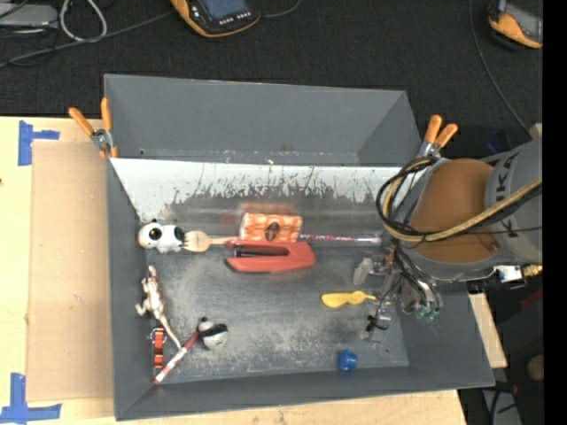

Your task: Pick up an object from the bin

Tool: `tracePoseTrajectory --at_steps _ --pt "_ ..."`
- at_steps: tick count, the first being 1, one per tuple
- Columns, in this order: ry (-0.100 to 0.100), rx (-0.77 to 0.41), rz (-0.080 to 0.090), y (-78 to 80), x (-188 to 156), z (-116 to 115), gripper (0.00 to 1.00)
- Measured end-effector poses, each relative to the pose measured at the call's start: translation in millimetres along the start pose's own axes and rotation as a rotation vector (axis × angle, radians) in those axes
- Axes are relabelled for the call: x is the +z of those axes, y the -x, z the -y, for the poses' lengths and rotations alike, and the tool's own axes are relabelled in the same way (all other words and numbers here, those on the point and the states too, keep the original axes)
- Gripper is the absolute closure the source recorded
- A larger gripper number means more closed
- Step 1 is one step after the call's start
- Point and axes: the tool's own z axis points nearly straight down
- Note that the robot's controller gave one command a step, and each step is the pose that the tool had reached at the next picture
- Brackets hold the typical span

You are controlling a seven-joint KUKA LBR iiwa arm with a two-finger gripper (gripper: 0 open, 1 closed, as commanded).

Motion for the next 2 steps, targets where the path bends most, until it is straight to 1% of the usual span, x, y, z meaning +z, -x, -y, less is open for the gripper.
tracePoseTrajectory --at_steps 1,2 --pt "-0.002 -0.036 0.015 20.3 30.5 -7.9 0.0" --pt "0.001 0.255 0.007 15.2 29.6 -19.5 1.0"
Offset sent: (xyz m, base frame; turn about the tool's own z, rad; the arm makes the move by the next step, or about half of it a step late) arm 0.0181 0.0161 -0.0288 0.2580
